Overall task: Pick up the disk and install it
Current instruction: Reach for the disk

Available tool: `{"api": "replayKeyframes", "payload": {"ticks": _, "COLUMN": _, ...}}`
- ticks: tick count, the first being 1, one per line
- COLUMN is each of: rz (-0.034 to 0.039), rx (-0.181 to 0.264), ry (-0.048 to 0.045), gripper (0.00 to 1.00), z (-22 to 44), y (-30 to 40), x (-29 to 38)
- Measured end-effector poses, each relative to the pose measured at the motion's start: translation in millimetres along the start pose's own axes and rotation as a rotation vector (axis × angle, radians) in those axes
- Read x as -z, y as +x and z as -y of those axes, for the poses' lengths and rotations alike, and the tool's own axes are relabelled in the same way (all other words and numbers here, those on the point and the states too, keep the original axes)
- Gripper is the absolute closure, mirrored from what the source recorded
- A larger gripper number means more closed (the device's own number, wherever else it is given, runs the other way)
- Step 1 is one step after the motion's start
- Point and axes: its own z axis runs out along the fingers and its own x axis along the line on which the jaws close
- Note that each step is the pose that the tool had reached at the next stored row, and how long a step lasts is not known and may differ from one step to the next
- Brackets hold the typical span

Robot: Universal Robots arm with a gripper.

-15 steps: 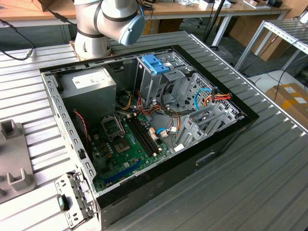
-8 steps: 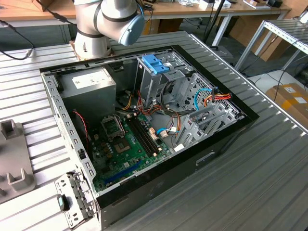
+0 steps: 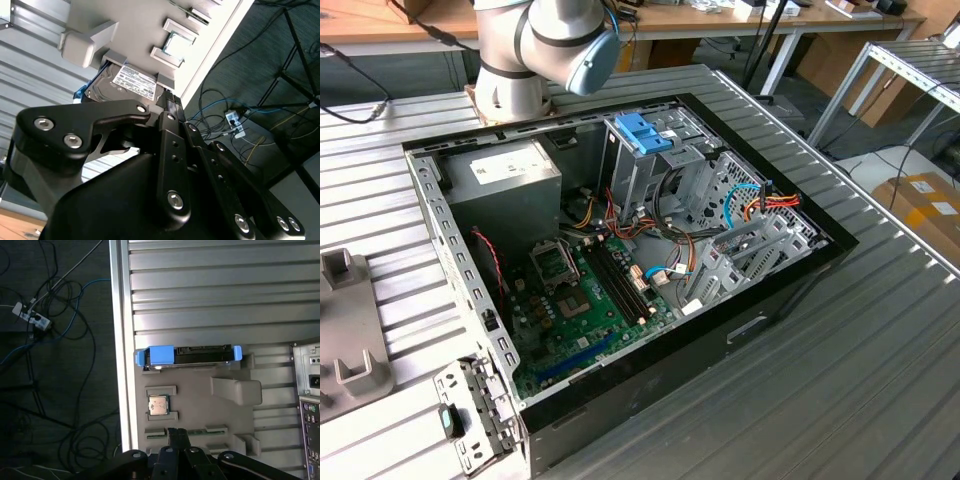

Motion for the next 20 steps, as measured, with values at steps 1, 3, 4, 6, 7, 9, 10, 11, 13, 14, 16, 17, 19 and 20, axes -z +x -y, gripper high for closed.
{"api": "replayKeyframes", "payload": {"ticks": 1, "rz": 0.0, "rx": 0.0, "ry": 0.0, "gripper": 0.9, "z": 0.1, "y": 1.2, "x": 0.0}}
{"api": "replayKeyframes", "payload": {"ticks": 3, "rz": 0.0, "rx": 0.0, "ry": 0.0, "gripper": 0.9, "z": 0.2, "y": 2.8, "x": 0.1}}
{"api": "replayKeyframes", "payload": {"ticks": 4, "rz": 0.0, "rx": 0.0, "ry": 0.0, "gripper": 0.9, "z": 0.3, "y": 4.1, "x": 0.1}}
{"api": "replayKeyframes", "payload": {"ticks": 6, "rz": 0.0, "rx": 0.0, "ry": 0.0001, "gripper": 0.9, "z": 0.4, "y": 6.1, "x": 0.2}}
{"api": "replayKeyframes", "payload": {"ticks": 7, "rz": 0.0, "rx": 0.0, "ry": 0.0, "gripper": 0.9, "z": 0.5, "y": 6.9, "x": 0.2}}
{"api": "replayKeyframes", "payload": {"ticks": 9, "rz": 0.0, "rx": 0.0, "ry": 0.0, "gripper": 0.9, "z": 0.7, "y": 8.5, "x": 0.2}}
{"api": "replayKeyframes", "payload": {"ticks": 10, "rz": -0.0001, "rx": 0.0, "ry": 0.0001, "gripper": 0.9, "z": 0.7, "y": 9.6, "x": 0.3}}
{"api": "replayKeyframes", "payload": {"ticks": 11, "rz": 0.0, "rx": 0.0, "ry": 0.0, "gripper": 0.9, "z": 0.8, "y": 10.4, "x": 0.3}}
{"api": "replayKeyframes", "payload": {"ticks": 13, "rz": 0.0, "rx": 0.0, "ry": 0.0, "gripper": 0.9, "z": 1.0, "y": 13.1, "x": 0.3}}
{"api": "replayKeyframes", "payload": {"ticks": 14, "rz": 0.0, "rx": 0.0, "ry": 0.0001, "gripper": 0.9, "z": 1.0, "y": 13.9, "x": 0.4}}
{"api": "replayKeyframes", "payload": {"ticks": 16, "rz": 0.0001, "rx": 0.0, "ry": 0.0, "gripper": 0.9, "z": 1.2, "y": 15.7, "x": 0.3}}
{"api": "replayKeyframes", "payload": {"ticks": 17, "rz": 0.0, "rx": 0.0, "ry": 0.0, "gripper": 0.9, "z": 1.2, "y": 16.5, "x": 0.4}}
{"api": "replayKeyframes", "payload": {"ticks": 19, "rz": 0.0, "rx": 0.0, "ry": 0.0, "gripper": 0.9, "z": 1.4, "y": 18.0, "x": 0.4}}
{"api": "replayKeyframes", "payload": {"ticks": 20, "rz": 0.0, "rx": 0.0, "ry": 0.0, "gripper": 0.9, "z": 1.4, "y": 18.7, "x": 0.4}}
